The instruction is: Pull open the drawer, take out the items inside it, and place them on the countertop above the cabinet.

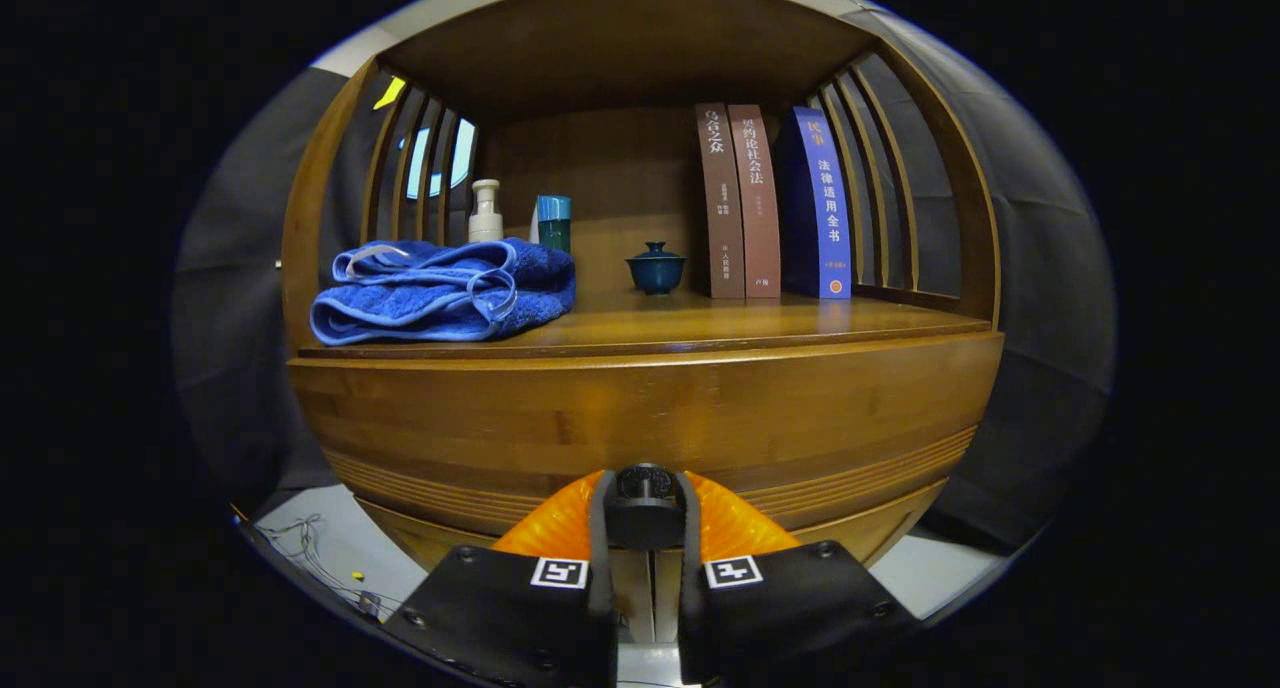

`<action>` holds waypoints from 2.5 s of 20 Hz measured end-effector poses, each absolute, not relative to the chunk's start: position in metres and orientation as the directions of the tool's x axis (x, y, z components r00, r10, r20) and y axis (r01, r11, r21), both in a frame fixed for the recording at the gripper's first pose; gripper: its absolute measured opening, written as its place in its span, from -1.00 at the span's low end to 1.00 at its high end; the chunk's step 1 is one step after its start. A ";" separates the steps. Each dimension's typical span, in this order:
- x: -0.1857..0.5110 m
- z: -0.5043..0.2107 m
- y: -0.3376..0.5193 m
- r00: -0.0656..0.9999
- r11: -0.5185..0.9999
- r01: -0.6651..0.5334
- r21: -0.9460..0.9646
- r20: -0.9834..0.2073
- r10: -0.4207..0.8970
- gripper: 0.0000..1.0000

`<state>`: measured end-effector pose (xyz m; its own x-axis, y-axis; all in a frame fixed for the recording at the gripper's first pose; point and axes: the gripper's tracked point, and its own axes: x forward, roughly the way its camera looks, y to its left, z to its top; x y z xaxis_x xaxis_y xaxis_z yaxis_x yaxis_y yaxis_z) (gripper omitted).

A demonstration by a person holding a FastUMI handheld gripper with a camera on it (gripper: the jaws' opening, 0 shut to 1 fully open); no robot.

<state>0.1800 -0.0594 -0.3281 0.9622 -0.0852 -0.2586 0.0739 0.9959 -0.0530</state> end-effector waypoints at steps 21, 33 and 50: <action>0.013 -0.320 -0.055 0.950 0.997 0.067 0.026 -0.308 -0.055 -0.45; -0.005 -0.336 -0.063 0.923 0.993 0.115 0.008 -0.372 -0.104 0.26; 0.076 -0.201 -0.056 0.797 0.988 0.116 0.106 -0.604 -0.029 0.97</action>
